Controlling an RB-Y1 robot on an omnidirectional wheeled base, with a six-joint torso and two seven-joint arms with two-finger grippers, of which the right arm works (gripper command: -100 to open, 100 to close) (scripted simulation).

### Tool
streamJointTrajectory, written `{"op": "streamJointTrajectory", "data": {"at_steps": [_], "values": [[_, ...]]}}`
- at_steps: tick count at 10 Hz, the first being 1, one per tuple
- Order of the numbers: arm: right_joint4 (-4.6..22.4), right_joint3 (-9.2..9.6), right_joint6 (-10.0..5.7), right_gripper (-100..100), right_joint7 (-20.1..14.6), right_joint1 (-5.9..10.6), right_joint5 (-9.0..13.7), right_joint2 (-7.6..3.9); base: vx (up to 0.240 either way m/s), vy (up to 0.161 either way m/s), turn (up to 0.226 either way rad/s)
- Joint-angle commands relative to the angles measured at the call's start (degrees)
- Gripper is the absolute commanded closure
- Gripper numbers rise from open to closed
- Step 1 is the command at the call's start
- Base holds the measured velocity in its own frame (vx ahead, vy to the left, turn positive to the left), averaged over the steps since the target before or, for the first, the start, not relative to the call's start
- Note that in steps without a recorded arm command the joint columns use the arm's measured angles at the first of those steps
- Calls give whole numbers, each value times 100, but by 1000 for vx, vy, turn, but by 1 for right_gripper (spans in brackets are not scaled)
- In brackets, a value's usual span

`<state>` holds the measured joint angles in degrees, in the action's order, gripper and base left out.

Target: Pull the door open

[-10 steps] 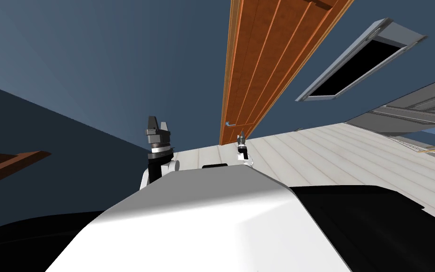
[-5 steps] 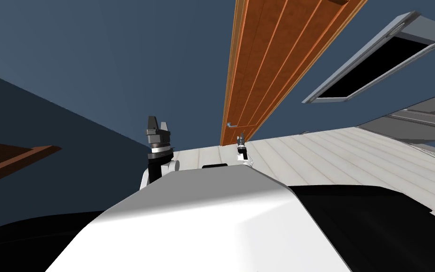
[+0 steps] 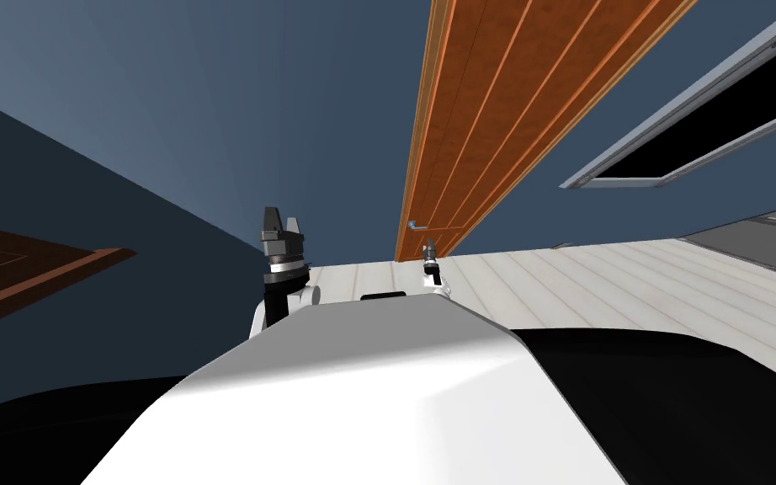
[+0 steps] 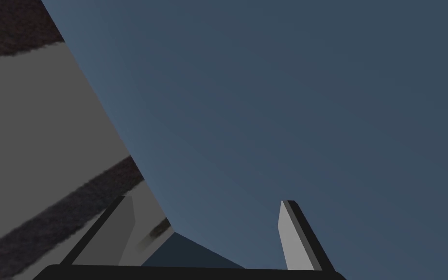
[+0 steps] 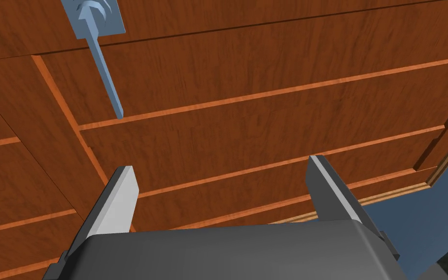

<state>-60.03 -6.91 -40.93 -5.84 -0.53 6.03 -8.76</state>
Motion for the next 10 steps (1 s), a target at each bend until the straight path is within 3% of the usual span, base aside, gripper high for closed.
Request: {"op": "streamJointTrajectory", "data": {"at_steps": [1,3,8,10], "values": [[286,-23,-67,-100,18,91,24,-27,56,-73,240],[505,-39,-123,-100,28,166,40,-47,57,-63,91],[1452,-111,-372,-100,72,499,113,-132,48,-71,157],[1641,-123,-415,-100,80,557,125,-146,31,-51,48]]}}
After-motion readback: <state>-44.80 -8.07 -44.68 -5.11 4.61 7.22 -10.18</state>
